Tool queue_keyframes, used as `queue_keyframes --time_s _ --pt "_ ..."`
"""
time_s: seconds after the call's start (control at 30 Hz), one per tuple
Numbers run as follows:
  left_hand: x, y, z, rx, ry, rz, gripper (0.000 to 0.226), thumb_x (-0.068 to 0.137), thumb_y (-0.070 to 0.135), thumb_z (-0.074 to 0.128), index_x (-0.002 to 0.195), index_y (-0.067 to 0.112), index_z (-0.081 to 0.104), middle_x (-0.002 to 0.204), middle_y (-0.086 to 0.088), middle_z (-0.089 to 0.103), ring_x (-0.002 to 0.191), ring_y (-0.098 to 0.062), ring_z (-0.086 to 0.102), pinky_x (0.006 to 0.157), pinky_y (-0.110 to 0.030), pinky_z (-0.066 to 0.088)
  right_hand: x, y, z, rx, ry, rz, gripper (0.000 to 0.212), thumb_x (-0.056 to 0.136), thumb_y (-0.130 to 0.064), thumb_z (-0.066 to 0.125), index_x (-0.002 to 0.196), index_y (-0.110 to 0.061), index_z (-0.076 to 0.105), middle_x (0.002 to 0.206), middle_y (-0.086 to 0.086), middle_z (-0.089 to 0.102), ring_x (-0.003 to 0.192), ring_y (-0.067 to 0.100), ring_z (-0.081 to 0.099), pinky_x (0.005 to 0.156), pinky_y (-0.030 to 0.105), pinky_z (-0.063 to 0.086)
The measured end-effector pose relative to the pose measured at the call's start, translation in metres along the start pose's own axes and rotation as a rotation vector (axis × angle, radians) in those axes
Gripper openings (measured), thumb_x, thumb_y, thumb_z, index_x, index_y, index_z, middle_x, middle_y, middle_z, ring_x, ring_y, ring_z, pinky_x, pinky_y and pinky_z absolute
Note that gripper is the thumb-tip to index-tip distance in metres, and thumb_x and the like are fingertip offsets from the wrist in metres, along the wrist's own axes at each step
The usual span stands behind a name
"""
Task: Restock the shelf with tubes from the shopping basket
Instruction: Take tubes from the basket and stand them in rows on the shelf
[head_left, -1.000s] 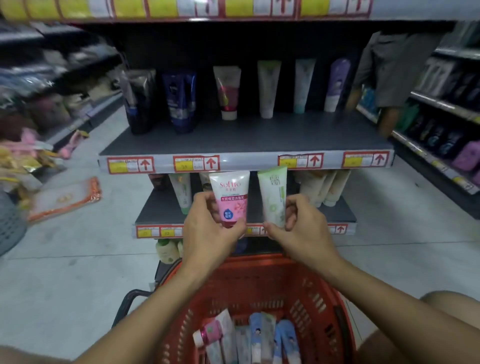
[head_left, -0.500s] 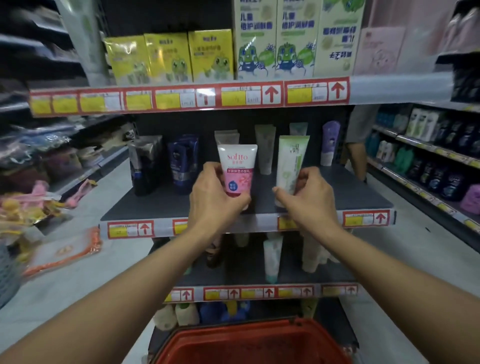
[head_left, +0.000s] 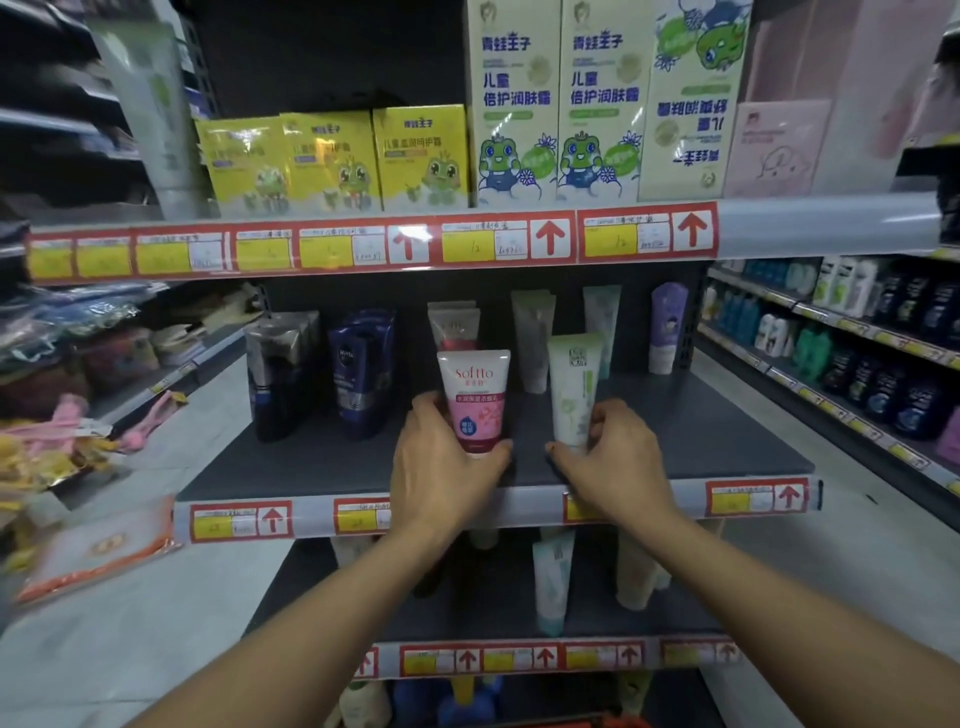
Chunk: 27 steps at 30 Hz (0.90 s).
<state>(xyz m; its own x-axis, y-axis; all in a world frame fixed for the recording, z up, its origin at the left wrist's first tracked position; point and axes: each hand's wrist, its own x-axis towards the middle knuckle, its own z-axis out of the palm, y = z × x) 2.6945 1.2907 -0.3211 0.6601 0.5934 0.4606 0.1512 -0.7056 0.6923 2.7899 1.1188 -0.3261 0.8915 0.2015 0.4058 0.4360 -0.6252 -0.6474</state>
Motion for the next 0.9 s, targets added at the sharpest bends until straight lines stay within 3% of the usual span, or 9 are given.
queue_keyframes --time_s 0.07,0.17,0.33,0.6,0.9 --pt "-0.001 -0.002 0.002 0.085 0.008 -0.012 0.080 0.069 0.054 0.088 0.131 0.023 0.048 0.118 0.000 0.067 0.109 -0.022 0.065 0.083 -0.042 0.059 0.001 0.001 0.000 -0.114 0.026 -0.034 0.046 0.077 -0.051 0.079 0.104 -0.019 0.059 0.099 0.000 0.056 0.091 0.022 0.061 0.074 0.037 0.053" --pt "0.007 -0.003 0.003 0.142 -0.011 -0.044 0.062 0.071 0.055 0.085 0.116 0.024 0.056 0.106 0.000 0.071 0.100 -0.026 0.069 0.075 -0.042 0.059 0.007 0.000 -0.001 -0.213 -0.016 -0.015 0.042 0.079 -0.056 0.073 0.095 -0.019 0.064 0.093 0.000 0.059 0.086 0.023 0.063 0.064 0.033 0.049" --pt "0.030 0.000 0.001 0.164 -0.110 -0.160 0.062 0.072 0.055 0.085 0.115 0.025 0.053 0.110 -0.001 0.070 0.100 -0.030 0.070 0.079 -0.042 0.058 0.034 -0.009 0.003 -0.234 -0.158 0.101 0.047 0.073 -0.063 0.074 0.093 -0.021 0.068 0.093 0.002 0.068 0.087 0.028 0.068 0.070 0.041 0.060" --pt "0.074 -0.005 0.015 0.186 -0.125 -0.243 0.073 0.068 0.052 0.090 0.122 0.020 0.052 0.118 -0.009 0.067 0.106 -0.035 0.069 0.085 -0.047 0.059 0.078 -0.017 0.024 -0.206 -0.232 0.134 0.054 0.073 -0.056 0.079 0.112 -0.021 0.069 0.112 0.007 0.069 0.101 0.032 0.068 0.071 0.034 0.051" --pt "0.105 -0.021 0.033 0.122 -0.136 -0.211 0.077 0.070 0.046 0.090 0.132 0.020 0.052 0.125 -0.010 0.068 0.111 -0.034 0.068 0.087 -0.046 0.060 0.109 -0.011 0.050 -0.175 -0.176 0.174 0.056 0.080 -0.054 0.079 0.116 -0.014 0.065 0.118 0.013 0.068 0.107 0.036 0.066 0.072 0.035 0.049"
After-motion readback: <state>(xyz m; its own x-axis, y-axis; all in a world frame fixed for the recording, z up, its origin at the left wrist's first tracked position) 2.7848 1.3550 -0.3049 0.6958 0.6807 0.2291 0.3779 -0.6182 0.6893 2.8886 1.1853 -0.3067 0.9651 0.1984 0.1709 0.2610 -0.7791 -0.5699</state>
